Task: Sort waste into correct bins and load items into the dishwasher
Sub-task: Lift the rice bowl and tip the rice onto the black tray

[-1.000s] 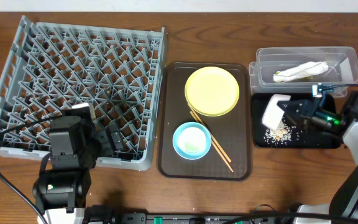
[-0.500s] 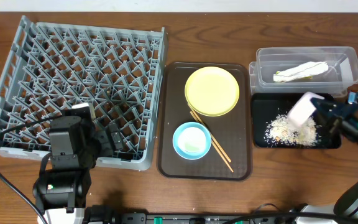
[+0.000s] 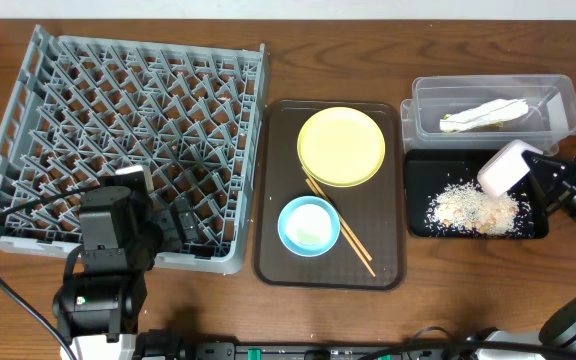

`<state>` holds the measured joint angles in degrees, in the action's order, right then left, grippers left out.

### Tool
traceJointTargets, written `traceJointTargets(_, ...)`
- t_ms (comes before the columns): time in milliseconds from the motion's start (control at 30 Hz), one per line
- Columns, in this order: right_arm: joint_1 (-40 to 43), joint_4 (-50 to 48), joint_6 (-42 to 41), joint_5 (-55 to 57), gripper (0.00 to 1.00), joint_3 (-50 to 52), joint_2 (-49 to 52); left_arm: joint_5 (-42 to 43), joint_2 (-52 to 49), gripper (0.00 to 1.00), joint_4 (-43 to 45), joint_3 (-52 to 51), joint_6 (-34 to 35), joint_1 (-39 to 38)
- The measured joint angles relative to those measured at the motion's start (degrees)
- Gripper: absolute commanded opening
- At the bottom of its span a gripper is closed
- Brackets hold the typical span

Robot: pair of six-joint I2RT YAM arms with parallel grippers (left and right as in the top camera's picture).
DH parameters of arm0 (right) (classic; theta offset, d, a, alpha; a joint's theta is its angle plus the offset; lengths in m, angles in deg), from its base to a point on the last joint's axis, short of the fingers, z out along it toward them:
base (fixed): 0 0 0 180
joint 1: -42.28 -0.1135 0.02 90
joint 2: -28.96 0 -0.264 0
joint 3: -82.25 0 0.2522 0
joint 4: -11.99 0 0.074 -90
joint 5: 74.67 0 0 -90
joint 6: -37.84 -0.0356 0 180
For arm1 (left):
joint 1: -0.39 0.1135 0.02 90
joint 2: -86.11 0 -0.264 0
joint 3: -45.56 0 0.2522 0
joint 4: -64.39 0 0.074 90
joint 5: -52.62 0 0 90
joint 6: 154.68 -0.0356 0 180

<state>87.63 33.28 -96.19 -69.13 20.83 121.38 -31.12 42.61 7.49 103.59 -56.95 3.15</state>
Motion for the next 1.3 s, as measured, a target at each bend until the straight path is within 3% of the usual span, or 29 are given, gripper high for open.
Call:
traceJointTargets(433, 0.00, -2.47, 0.13, -2.71, 0.01, 0.04, 0.00, 0.00, 0.00, 0.98, -0.02, 0.00, 0.00, 0.00)
traceJointTargets(633, -0.11, -7.74, 4.72, -3.13, 0.01, 0.11, 0.00, 0.00, 0.00, 0.98, -0.02, 0.00, 0.00, 0.00)
traceJointTargets(1033, -2.08, -7.78, 11.61, -2.99, 0.01, 0.11, 0.00, 0.00, 0.00, 0.98, -0.02, 0.00, 0.00, 0.00)
traceJointTargets(1133, -2.69, -4.50, 12.09, -1.77, 0.01, 0.07, 0.00, 0.00, 0.00, 0.98, -0.02, 0.00, 0.00, 0.00)
traceJointTargets(1300, -4.37, 13.51, 13.75, 6.84, 0.01, 0.35, 0.00, 0.00, 0.00, 0.98, -0.02, 0.04, 0.00, 0.00)
